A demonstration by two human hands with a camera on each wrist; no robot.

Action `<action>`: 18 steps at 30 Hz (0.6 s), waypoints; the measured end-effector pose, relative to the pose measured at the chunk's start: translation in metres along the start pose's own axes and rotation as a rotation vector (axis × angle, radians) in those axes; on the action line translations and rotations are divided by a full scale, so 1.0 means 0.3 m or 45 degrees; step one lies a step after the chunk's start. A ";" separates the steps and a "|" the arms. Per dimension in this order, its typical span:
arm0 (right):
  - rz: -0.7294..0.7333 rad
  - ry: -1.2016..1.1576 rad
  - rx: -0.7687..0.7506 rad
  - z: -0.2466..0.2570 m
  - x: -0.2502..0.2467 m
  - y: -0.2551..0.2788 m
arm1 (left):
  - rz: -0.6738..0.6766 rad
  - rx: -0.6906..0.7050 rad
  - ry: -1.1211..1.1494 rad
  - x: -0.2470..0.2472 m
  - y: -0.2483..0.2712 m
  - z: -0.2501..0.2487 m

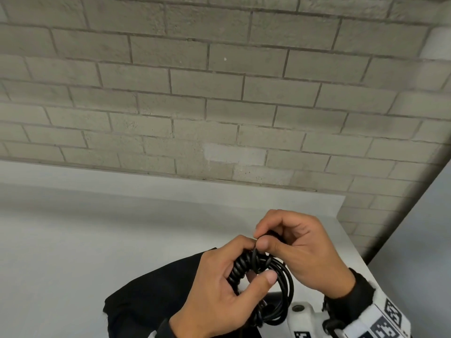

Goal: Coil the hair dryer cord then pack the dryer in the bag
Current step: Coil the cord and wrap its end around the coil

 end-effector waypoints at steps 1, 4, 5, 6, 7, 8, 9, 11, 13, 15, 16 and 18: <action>-0.009 -0.037 0.021 -0.007 0.001 0.005 | 0.005 -0.019 0.026 0.003 0.000 0.004; -0.011 0.010 0.042 -0.005 -0.002 0.017 | 0.019 -0.089 0.080 0.015 0.002 0.021; 0.011 0.079 0.034 0.008 -0.003 0.017 | 0.029 -0.109 0.085 0.019 0.001 0.027; 0.048 0.172 0.018 0.027 -0.002 0.014 | 0.040 -0.126 0.085 0.023 0.000 0.032; 0.098 0.277 -0.006 0.049 0.001 0.010 | 0.046 -0.144 0.084 0.025 -0.003 0.037; 0.154 0.374 -0.032 0.070 0.005 0.004 | 0.049 -0.166 0.092 0.026 -0.006 0.041; 0.209 0.444 -0.055 0.088 0.011 0.002 | 0.053 -0.188 0.109 0.027 -0.009 0.044; 0.283 0.499 -0.081 0.110 0.019 -0.001 | 0.068 -0.198 0.129 0.028 -0.014 0.039; 0.294 0.515 -0.080 0.117 0.016 0.003 | 0.092 -0.211 0.142 0.033 -0.016 0.036; 0.263 0.521 -0.073 0.119 0.003 0.010 | 0.109 -0.266 0.186 0.036 -0.014 0.048; 0.244 0.522 -0.071 0.121 -0.004 0.014 | 0.112 -0.294 0.211 0.036 -0.012 0.055; 0.225 0.506 -0.065 0.128 -0.017 0.026 | 0.117 -0.323 0.237 0.039 -0.005 0.063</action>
Point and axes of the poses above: each hand's wrist, its own y-axis away from the middle knuckle, its own x-axis out of the palm, z = x × y, the point moved 7 cm from there along -y, towards the middle knuckle, and after that the axes turned 9 degrees about -x, right-handed, at the moved point
